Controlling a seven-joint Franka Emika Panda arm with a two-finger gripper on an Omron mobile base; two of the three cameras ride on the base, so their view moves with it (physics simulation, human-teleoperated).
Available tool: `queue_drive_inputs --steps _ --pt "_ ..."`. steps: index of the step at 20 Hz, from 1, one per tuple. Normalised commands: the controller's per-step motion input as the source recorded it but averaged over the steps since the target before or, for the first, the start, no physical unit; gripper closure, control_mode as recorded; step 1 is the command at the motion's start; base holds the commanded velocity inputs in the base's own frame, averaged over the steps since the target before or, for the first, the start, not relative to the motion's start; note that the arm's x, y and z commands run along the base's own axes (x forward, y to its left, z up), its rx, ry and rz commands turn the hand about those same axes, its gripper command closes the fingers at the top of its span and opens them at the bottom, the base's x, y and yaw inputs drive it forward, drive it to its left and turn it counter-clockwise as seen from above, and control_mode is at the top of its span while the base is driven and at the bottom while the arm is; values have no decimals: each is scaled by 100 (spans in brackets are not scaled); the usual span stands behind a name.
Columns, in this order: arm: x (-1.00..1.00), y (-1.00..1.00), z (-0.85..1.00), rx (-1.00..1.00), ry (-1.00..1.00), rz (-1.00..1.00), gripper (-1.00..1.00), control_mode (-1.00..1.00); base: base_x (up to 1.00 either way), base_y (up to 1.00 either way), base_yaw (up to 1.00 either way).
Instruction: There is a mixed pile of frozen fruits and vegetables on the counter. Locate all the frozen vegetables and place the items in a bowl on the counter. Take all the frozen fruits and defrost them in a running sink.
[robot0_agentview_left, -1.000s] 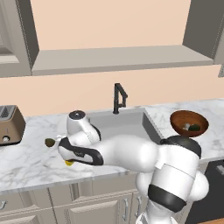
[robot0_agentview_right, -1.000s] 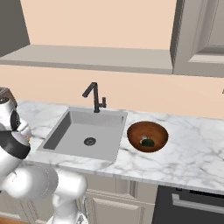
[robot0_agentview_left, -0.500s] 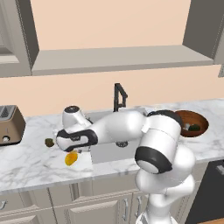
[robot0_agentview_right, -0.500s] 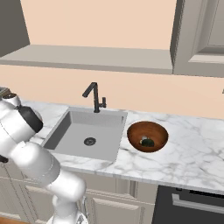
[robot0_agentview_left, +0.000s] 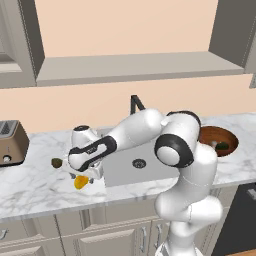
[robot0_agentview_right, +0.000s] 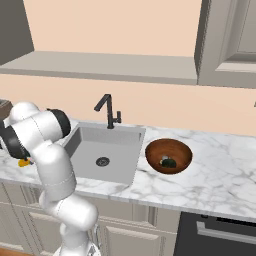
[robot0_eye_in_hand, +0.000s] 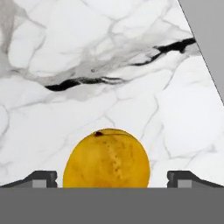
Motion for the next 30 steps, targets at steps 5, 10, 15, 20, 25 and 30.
queue_drive_inputs --steps 5,10,15,20,25,30 --pt "0 -1 -48 0 -5 -2 100 -100 0 0 0" --pt "0 -1 -10 -1 0 -5 100 -100 0 0 0" --pt "-10 -48 36 -5 3 -2 100 -100 0 0 0" --pt "-6 -93 29 -2 0 -9 100 -100 0 0 0" --pt "-10 -98 19 0 0 -12 100 -100 0 0 0" --pt "1 -98 7 0 1 -14 100 -100 0 0 0"
